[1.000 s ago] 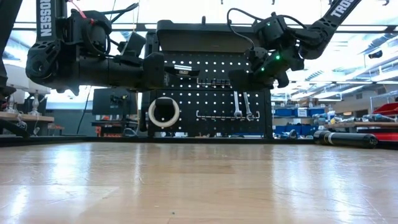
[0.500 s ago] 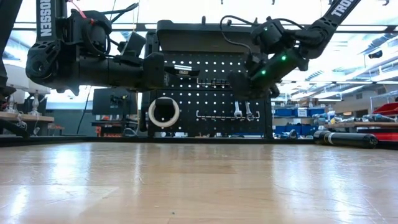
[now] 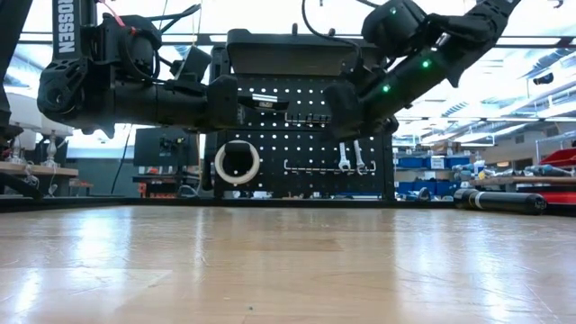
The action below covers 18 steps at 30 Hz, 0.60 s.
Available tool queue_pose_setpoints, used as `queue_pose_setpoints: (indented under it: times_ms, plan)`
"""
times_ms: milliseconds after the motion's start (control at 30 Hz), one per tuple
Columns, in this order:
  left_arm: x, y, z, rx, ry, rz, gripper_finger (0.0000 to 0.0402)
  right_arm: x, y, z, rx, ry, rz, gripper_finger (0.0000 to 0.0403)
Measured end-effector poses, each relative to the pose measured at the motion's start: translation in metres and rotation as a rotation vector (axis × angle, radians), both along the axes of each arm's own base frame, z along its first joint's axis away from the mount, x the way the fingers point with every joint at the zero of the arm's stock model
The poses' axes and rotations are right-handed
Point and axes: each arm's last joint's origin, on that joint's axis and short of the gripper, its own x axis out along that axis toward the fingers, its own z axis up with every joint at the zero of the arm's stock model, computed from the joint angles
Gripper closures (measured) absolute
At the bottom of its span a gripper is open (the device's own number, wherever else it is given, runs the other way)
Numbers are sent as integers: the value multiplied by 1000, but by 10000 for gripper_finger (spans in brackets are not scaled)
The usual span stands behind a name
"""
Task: Hang tools onto peg board
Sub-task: Remove the right black safety glass from the peg board
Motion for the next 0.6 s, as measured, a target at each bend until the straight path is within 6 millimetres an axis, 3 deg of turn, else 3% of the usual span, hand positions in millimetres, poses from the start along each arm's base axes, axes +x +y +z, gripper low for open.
queue_pose_setpoints:
  times_ms: [333, 600]
  plan:
    - [0, 0, 0, 0, 1, 0, 402, 1, 12, -1, -82, 74, 88, 204]
    - [0, 0, 0, 0, 1, 0, 402, 1, 26, 1, -161, 87, 37, 222]
